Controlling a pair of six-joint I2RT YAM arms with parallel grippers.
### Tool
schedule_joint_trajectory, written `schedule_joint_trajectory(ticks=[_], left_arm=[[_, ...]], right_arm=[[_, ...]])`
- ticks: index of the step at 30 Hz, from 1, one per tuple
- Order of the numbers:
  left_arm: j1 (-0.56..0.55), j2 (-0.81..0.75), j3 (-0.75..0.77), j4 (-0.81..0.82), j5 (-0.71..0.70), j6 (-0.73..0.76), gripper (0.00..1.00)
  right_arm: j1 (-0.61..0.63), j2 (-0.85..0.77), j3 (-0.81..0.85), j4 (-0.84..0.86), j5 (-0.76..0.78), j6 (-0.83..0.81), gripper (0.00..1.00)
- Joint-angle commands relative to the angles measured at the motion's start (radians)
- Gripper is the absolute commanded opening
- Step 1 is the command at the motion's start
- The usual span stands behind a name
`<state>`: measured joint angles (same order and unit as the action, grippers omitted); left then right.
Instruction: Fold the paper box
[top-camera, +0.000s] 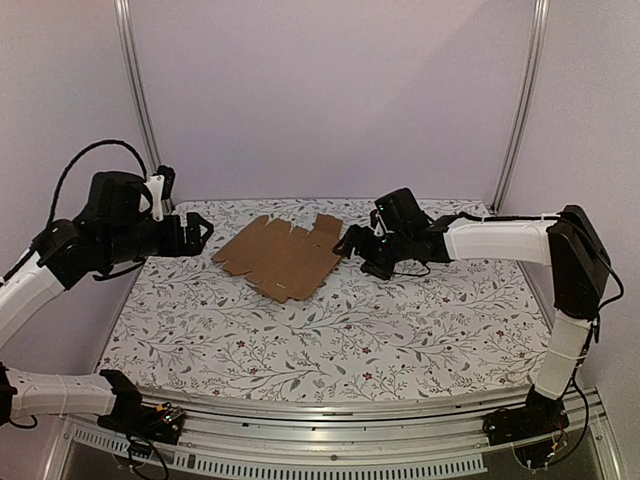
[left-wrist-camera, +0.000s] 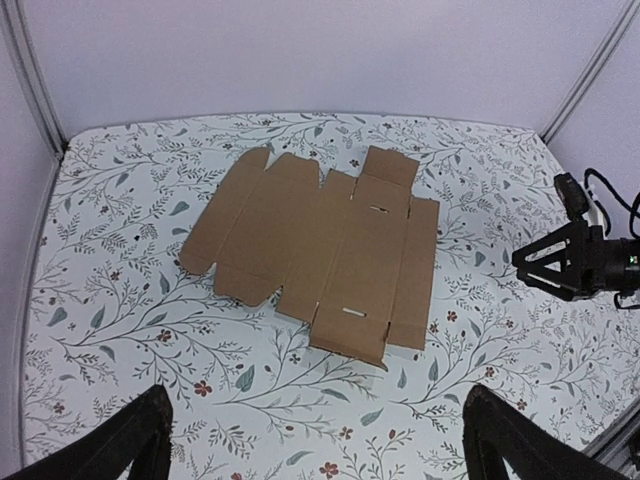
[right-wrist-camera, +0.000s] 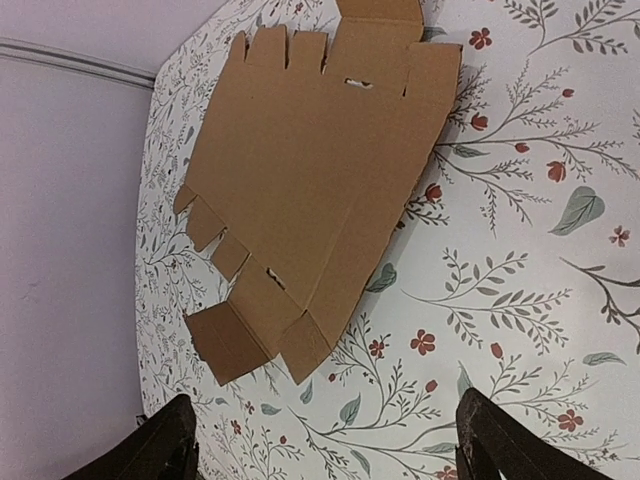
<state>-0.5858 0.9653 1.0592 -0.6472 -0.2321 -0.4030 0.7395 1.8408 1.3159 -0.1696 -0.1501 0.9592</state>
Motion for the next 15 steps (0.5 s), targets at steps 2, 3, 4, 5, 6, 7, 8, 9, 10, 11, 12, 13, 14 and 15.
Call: schedule_joint_trajectory(ticks=[2,3,4,5,6,7,8,9,10,11,12,13,14,15], left_arm=[[0.012,-0.075,-0.062,0.034,0.042,0.063,1.00],[0.012,-0.083,-0.069,0.036,0.050,0.065,0.99],[0.012,-0.088,-0.068,0.032,0.058,0.069,1.00],[0.011,-0.091,-0.065,0.029,0.071,0.074,1.00],[0.012,-0.092,-0.060,0.022,0.081,0.078,1.00],[0.012,-0.092,-0.055,0.012,0.087,0.080,1.00],[0.012,-0.094,-0.050,0.003,0.098,0.082,1.00],[0.012,-0.097,-0.049,-0.002,0.107,0.087,1.00],[0.012,-0.101,-0.052,-0.003,0.115,0.092,1.00],[0.012,-0.109,-0.061,-0.001,0.119,0.098,1.00],[0.012,-0.119,-0.075,0.009,0.120,0.104,0.99],[0.012,-0.127,-0.090,0.022,0.120,0.106,0.99],[0.013,-0.134,-0.101,0.033,0.120,0.106,0.99],[0.014,-0.139,-0.102,0.035,0.124,0.108,0.99]], right_arm=[[0.003,0.093,-0.018,0.178,-0.027,0.170,0.85],[0.003,0.112,-0.018,0.212,-0.036,0.195,0.84],[0.002,0.131,-0.016,0.232,-0.041,0.209,0.83],[0.002,0.143,-0.014,0.243,-0.041,0.215,0.83],[0.002,0.155,-0.014,0.257,-0.042,0.226,0.82],[0.002,0.163,-0.014,0.269,-0.042,0.232,0.81],[0.003,0.175,-0.014,0.278,-0.042,0.240,0.80],[0.002,0.182,-0.014,0.287,-0.042,0.248,0.80],[0.002,0.191,-0.015,0.292,-0.040,0.260,0.79],[0.002,0.197,-0.017,0.298,-0.039,0.267,0.78],[0.002,0.208,-0.020,0.310,-0.037,0.278,0.77],[0.002,0.216,-0.022,0.320,-0.037,0.292,0.76],[0.001,0.223,-0.021,0.330,-0.038,0.299,0.75],[0.003,0.236,-0.022,0.340,-0.039,0.308,0.74]])
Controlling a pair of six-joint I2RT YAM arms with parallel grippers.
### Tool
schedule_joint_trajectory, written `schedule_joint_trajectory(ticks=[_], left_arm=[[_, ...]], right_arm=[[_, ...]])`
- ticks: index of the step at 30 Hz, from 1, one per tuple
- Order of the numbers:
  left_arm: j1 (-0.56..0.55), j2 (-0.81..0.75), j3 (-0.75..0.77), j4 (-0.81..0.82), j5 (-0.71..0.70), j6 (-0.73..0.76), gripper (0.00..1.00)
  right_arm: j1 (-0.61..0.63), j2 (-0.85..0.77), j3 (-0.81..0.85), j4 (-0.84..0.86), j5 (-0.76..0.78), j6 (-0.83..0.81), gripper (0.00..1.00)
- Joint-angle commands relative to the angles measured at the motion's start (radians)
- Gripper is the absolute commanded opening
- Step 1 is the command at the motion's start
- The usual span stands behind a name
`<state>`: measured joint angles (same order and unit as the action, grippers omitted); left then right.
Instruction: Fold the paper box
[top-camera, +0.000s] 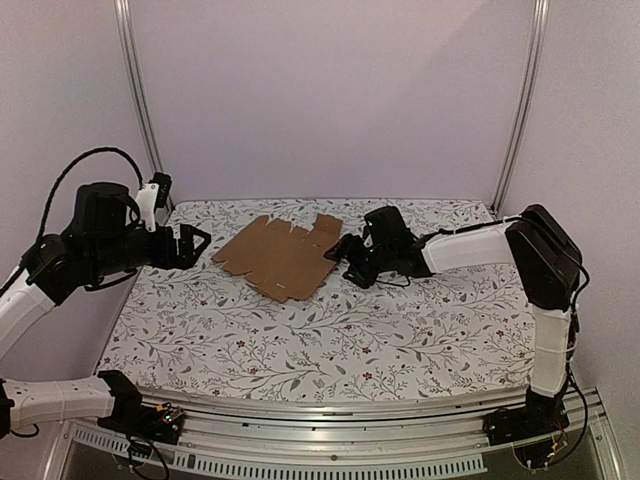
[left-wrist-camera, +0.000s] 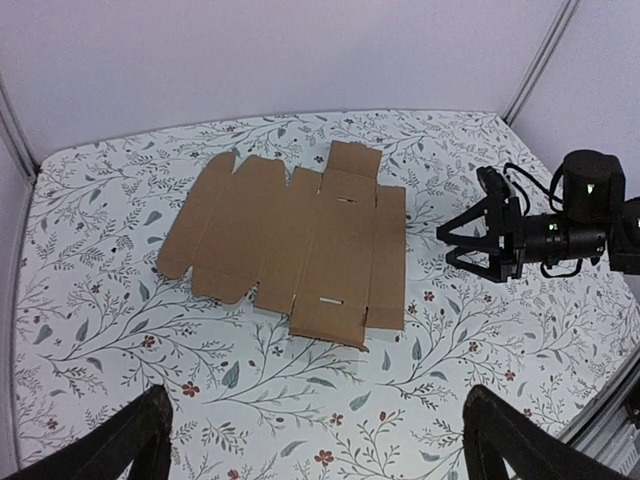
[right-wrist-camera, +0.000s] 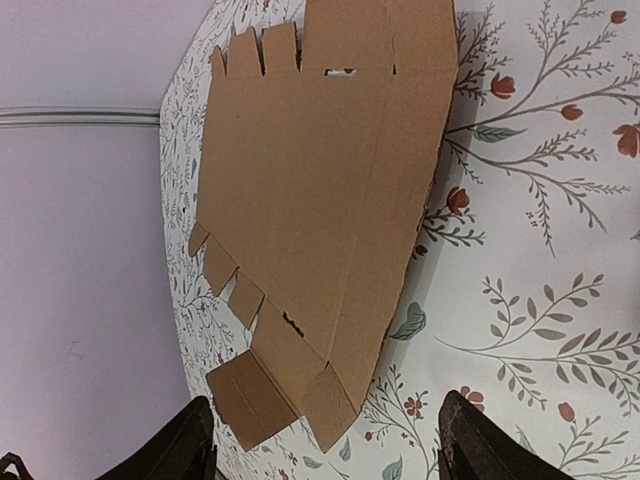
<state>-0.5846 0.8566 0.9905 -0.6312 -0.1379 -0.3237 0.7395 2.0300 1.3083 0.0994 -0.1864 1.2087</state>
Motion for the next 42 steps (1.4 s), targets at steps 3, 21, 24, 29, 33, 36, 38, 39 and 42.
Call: schedule_joint_trajectory(ticks=[3,21,24,29,33,36,38,39,42], left_arm=[[0.014,-0.038,-0.038,0.016,0.026,0.030,1.00],[0.026,-0.072,-0.062,0.017,0.017,0.027,1.00],[0.026,-0.078,-0.062,0.015,0.014,0.027,1.00],[0.028,-0.086,-0.065,0.015,0.006,0.028,1.00],[0.031,-0.081,-0.066,0.017,0.011,0.027,1.00],[0.032,-0.079,-0.066,0.016,0.017,0.026,0.99],[0.033,-0.079,-0.066,0.016,0.020,0.027,0.99],[0.035,-0.079,-0.066,0.017,0.021,0.027,0.99],[0.041,-0.077,-0.066,0.020,0.025,0.028,0.99]], right_arm=[[0.002,0.071,-0.016,0.103,-0.004,0.081,0.72],[0.003,0.205,0.037,0.208,0.007,0.140,0.61],[0.003,0.212,0.038,0.212,0.013,0.140,0.58],[0.004,0.227,0.053,0.227,0.023,0.137,0.53],[0.003,0.251,0.065,0.253,0.027,0.146,0.48],[0.003,0.261,0.068,0.265,0.037,0.147,0.46],[0.004,0.265,0.068,0.269,0.041,0.147,0.45],[0.004,0.267,0.069,0.272,0.040,0.147,0.44],[0.004,0.283,0.073,0.290,0.041,0.153,0.40]])
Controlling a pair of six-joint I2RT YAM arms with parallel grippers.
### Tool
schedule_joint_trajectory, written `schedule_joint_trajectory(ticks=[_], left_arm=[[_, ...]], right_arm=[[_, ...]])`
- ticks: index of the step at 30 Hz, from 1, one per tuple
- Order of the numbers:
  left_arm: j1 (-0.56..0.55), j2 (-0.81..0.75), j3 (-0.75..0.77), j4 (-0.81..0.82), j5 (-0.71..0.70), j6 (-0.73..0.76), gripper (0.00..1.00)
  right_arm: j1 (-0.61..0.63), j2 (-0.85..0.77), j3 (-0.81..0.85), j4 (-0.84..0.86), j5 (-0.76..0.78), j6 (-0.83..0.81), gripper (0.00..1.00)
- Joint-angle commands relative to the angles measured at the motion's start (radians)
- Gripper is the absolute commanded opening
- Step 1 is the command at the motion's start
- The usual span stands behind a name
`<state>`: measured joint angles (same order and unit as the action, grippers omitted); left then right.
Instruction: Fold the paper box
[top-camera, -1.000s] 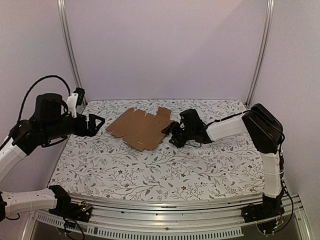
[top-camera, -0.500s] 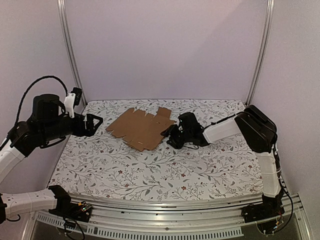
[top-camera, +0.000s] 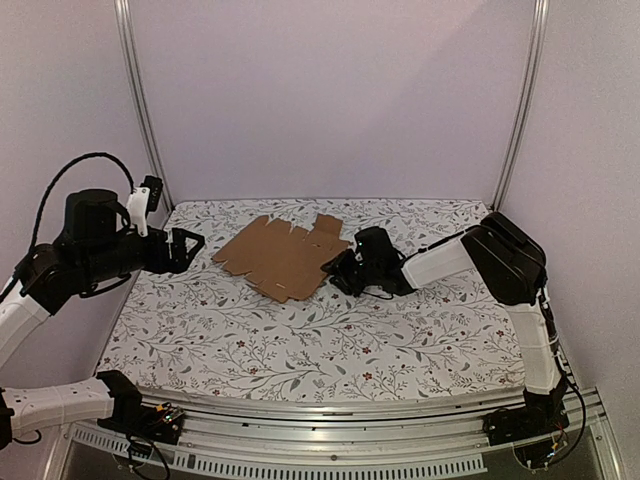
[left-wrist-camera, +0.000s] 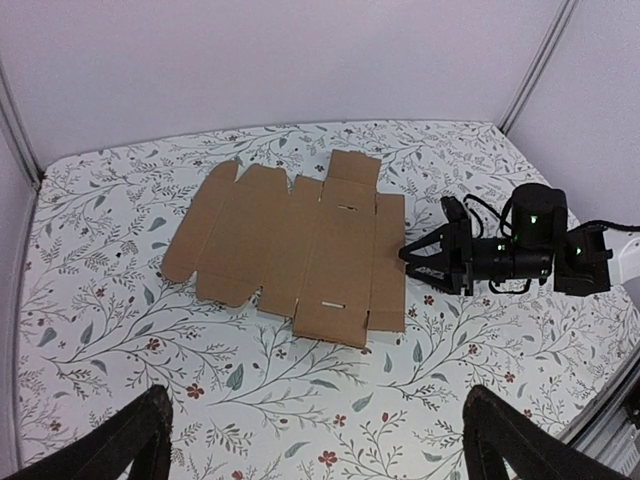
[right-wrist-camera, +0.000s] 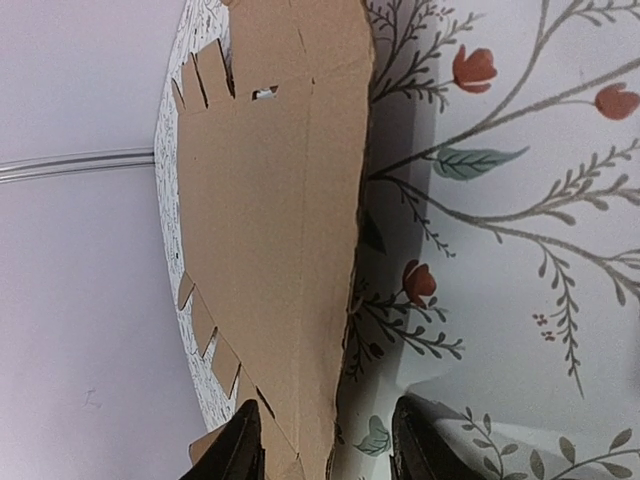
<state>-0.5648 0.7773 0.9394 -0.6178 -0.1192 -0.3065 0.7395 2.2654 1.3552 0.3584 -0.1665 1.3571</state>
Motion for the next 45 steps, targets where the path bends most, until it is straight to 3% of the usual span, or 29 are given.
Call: schedule_joint_trajectory(ticks=[1,31,36,45], left_arm=[[0.023,0.002,-0.015,0.006,0.006,0.010,1.00],[0.035,0.035,-0.017,0.014,0.026,0.011,1.00],[0.036,0.034,-0.019,0.014,0.022,0.011,1.00],[0.039,0.027,-0.016,0.013,0.009,0.016,1.00]], right_arm=[[0.004,0.052,0.028,0.040,0.021,0.009,0.39],[0.003,0.135,0.082,0.175,0.013,0.033,0.14],[0.003,0.140,0.081,0.213,0.007,0.038,0.00],[0.003,0.063,0.025,0.229,-0.005,-0.005,0.00]])
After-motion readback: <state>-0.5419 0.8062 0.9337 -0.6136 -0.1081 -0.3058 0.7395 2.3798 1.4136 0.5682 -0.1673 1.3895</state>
